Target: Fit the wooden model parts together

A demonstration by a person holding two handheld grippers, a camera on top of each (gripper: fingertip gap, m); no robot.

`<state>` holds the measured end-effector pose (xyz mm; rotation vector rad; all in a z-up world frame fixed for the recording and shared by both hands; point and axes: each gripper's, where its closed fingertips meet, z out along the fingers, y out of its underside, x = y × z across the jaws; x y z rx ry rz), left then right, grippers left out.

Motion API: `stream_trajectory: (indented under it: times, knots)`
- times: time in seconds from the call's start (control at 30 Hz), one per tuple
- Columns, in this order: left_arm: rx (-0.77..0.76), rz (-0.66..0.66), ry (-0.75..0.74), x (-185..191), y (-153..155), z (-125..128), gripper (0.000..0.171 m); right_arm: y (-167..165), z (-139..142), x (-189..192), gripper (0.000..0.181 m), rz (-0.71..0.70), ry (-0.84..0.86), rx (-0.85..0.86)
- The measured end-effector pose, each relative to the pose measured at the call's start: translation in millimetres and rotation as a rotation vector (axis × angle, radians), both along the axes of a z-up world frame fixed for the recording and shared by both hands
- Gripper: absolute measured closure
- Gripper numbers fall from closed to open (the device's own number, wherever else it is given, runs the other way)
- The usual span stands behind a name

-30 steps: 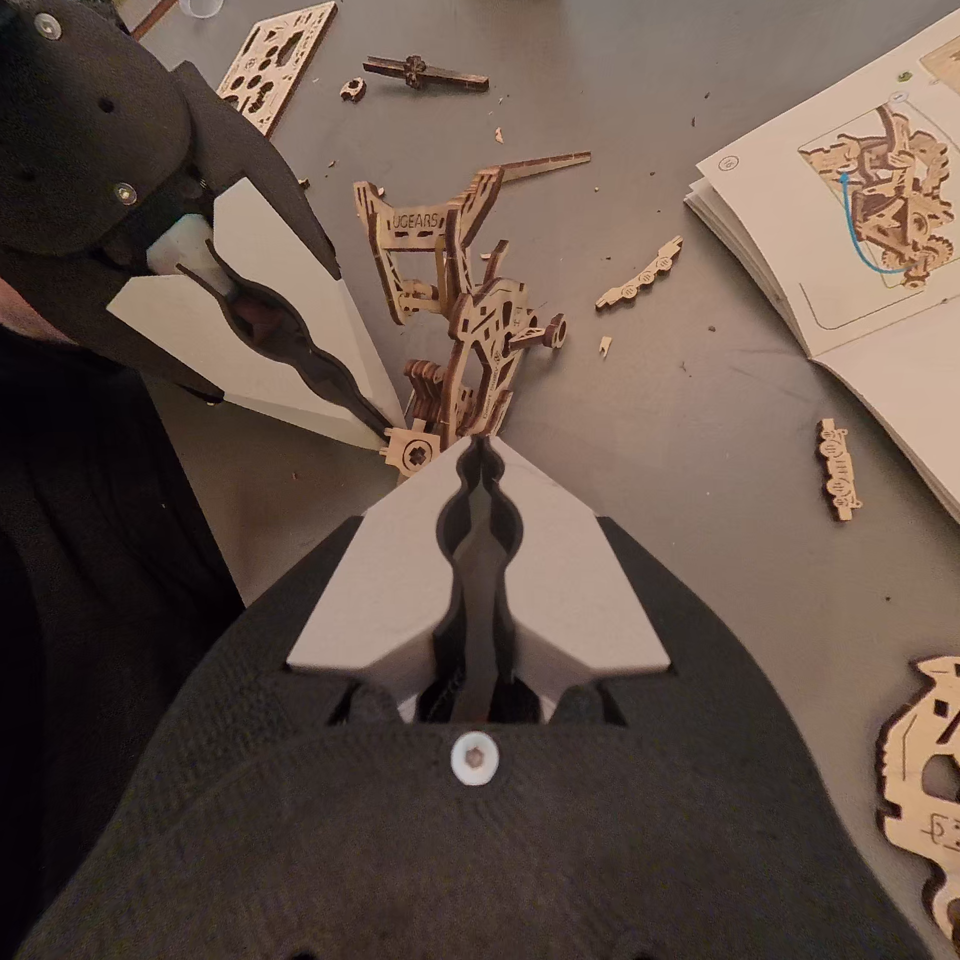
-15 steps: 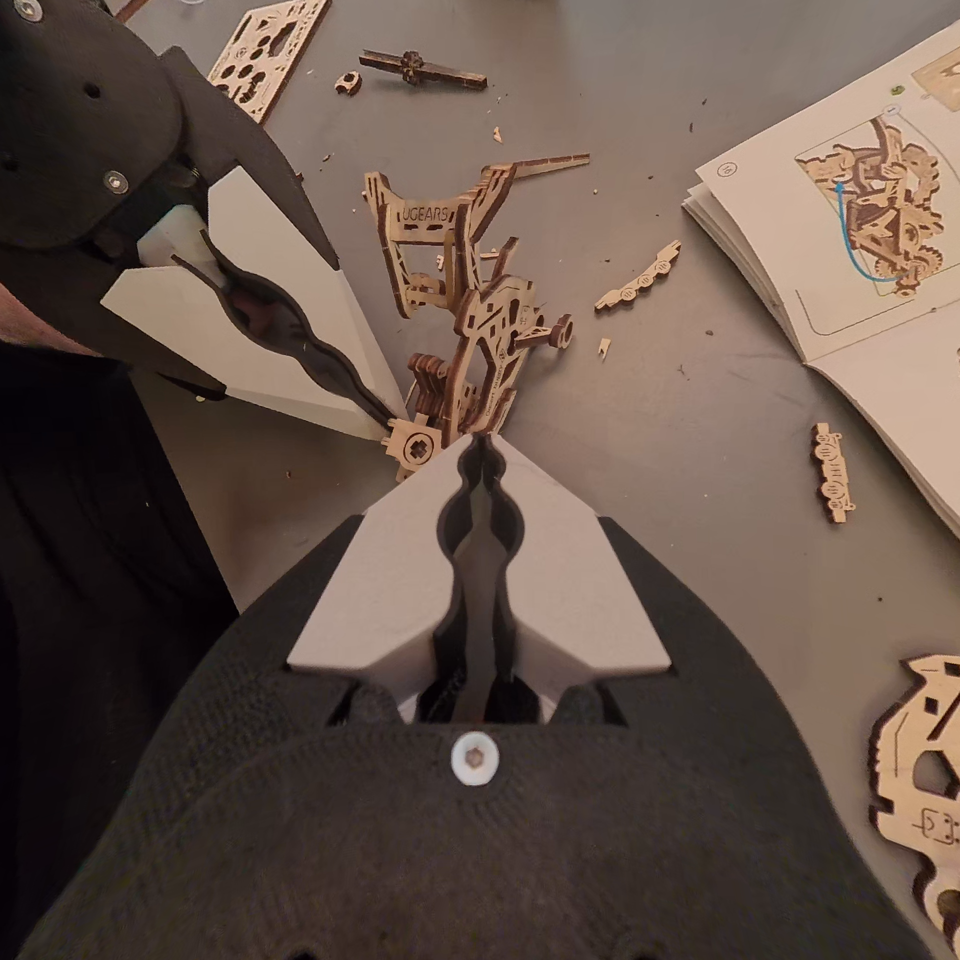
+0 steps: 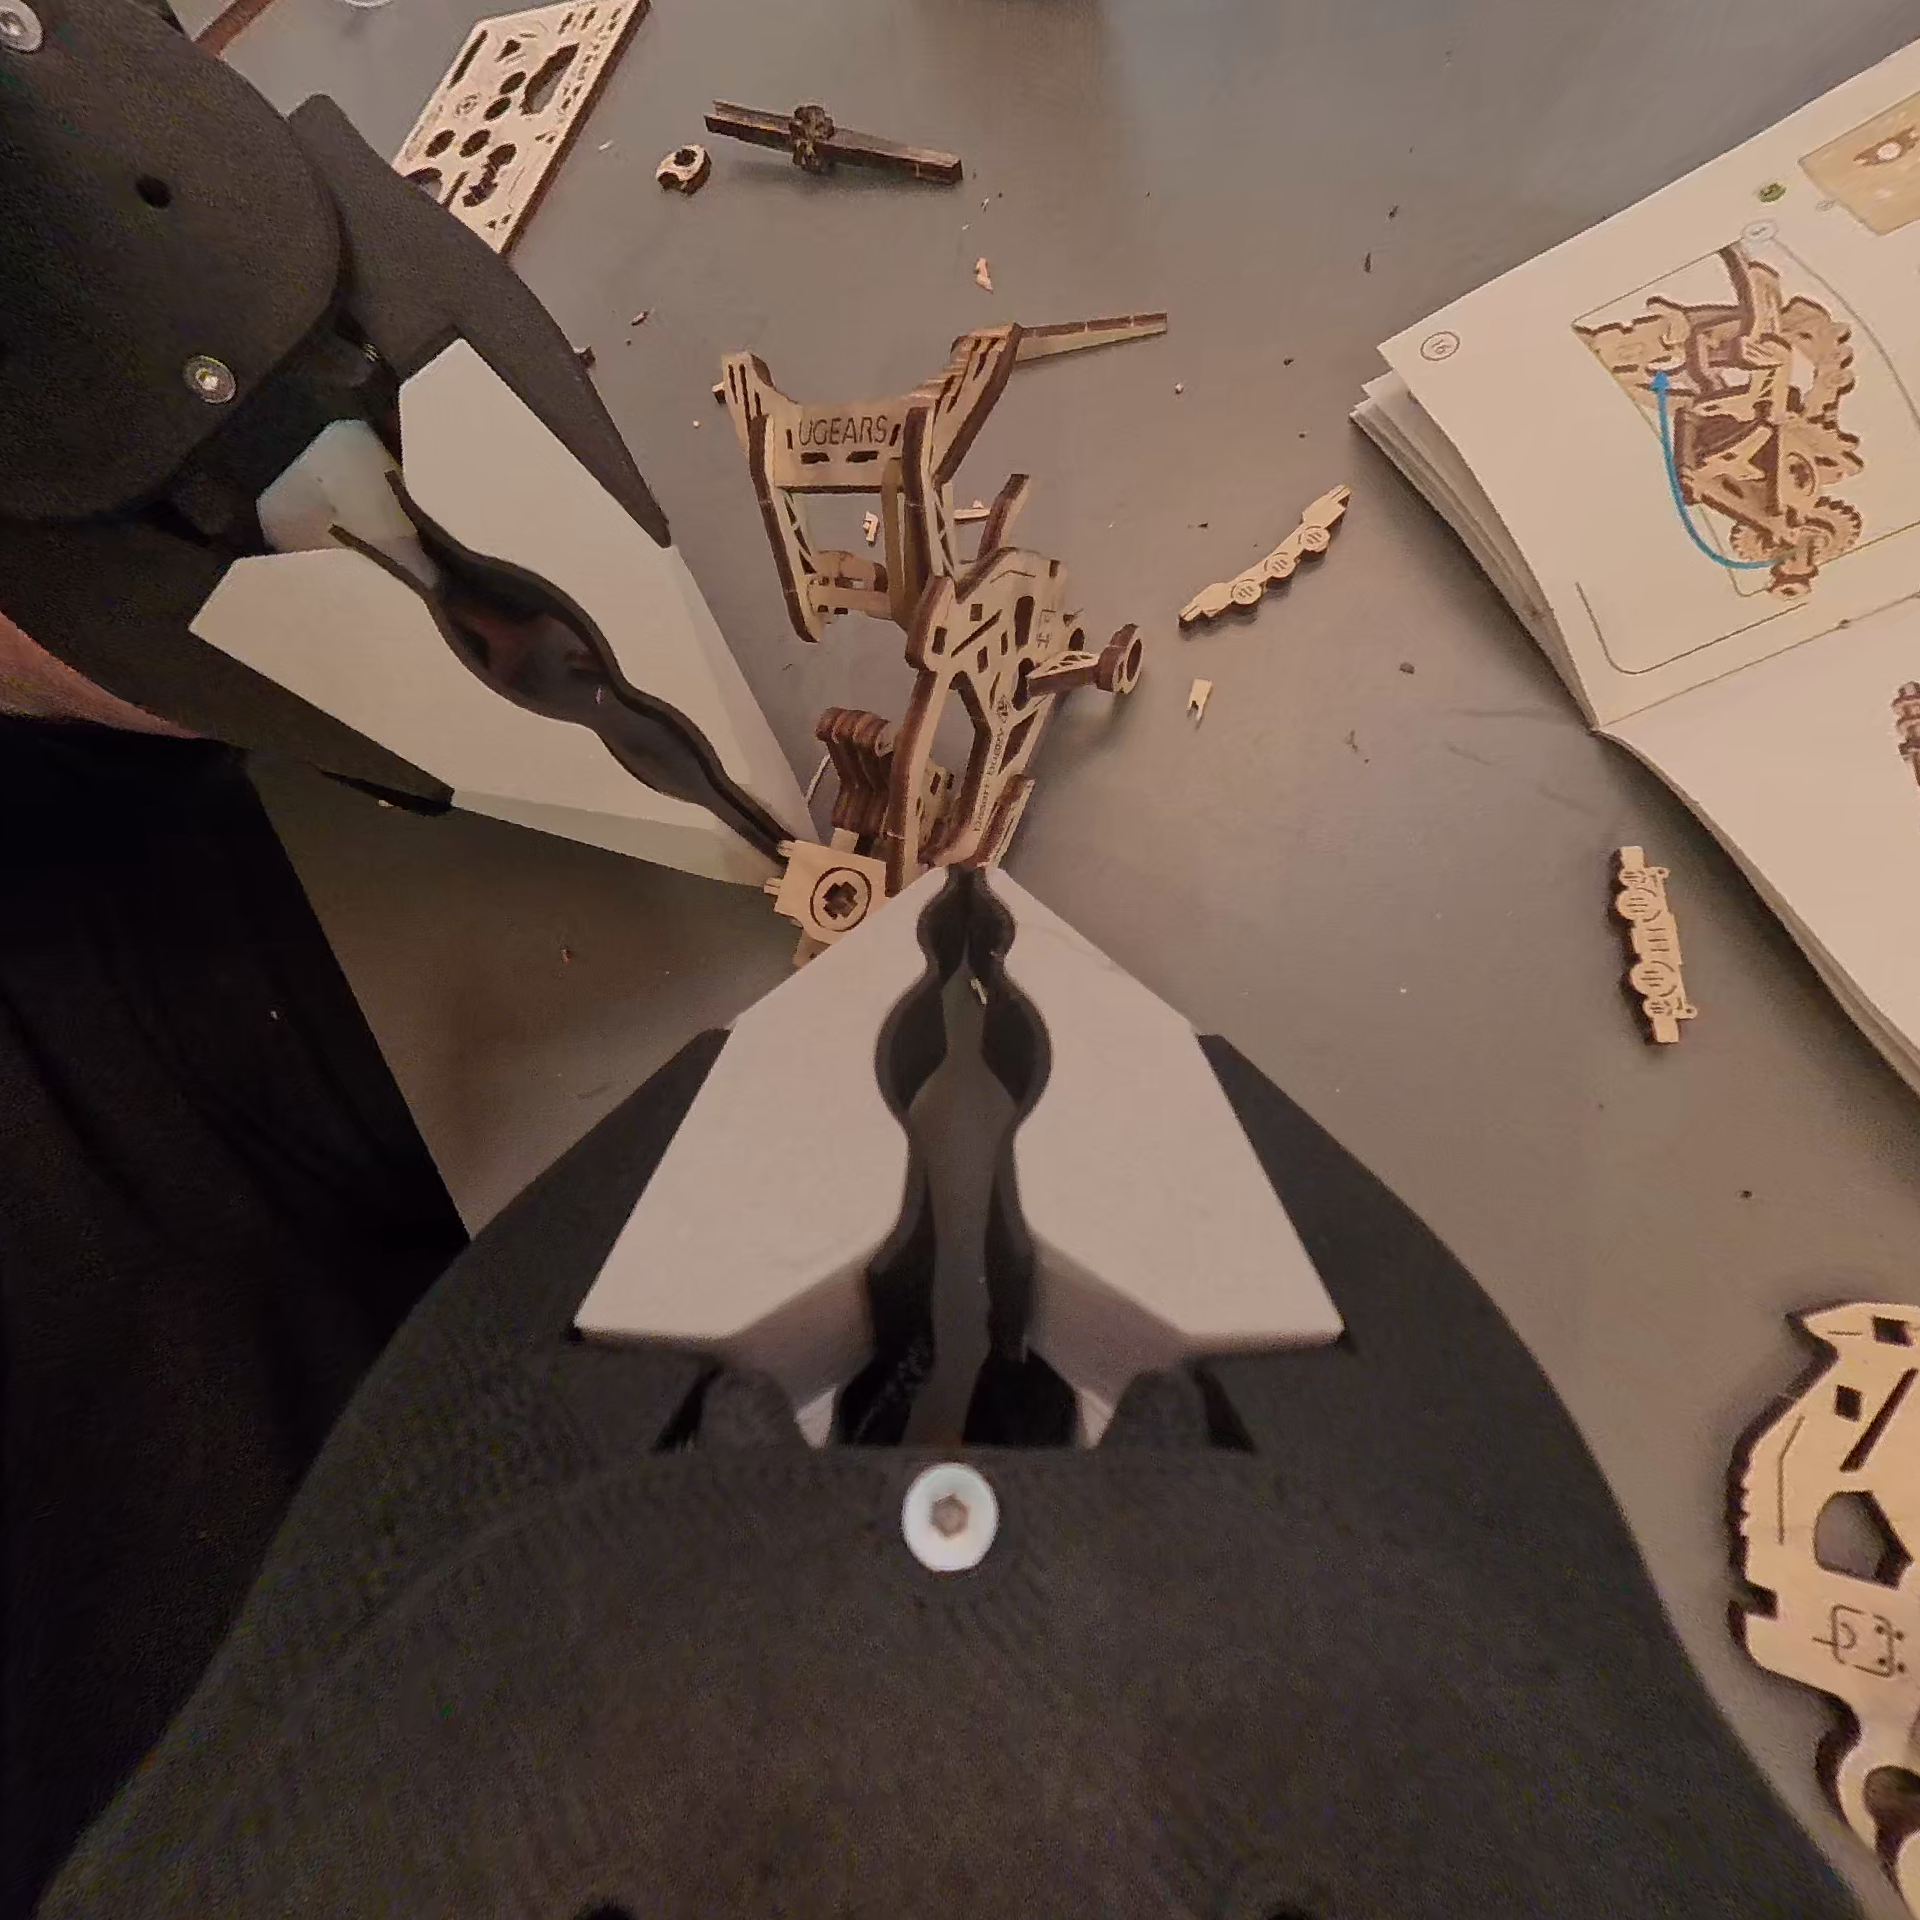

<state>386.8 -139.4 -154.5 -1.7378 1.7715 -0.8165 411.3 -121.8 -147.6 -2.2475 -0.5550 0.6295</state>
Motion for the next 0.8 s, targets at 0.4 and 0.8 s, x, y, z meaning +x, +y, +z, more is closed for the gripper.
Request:
stream_trajectory:
  times: [0.4,0.8]
  knots:
    - [-0.029,0.002,0.002,0.1,0.2,-0.2,0.171,-0.2,-0.4,-0.2,0.181,0.006,0.001,-0.003]
    - [-0.029,0.007,0.004,1.3,0.8,-0.4,0.171,0.7,-0.4,0.3,0.181,-0.001,-0.016,0.011]
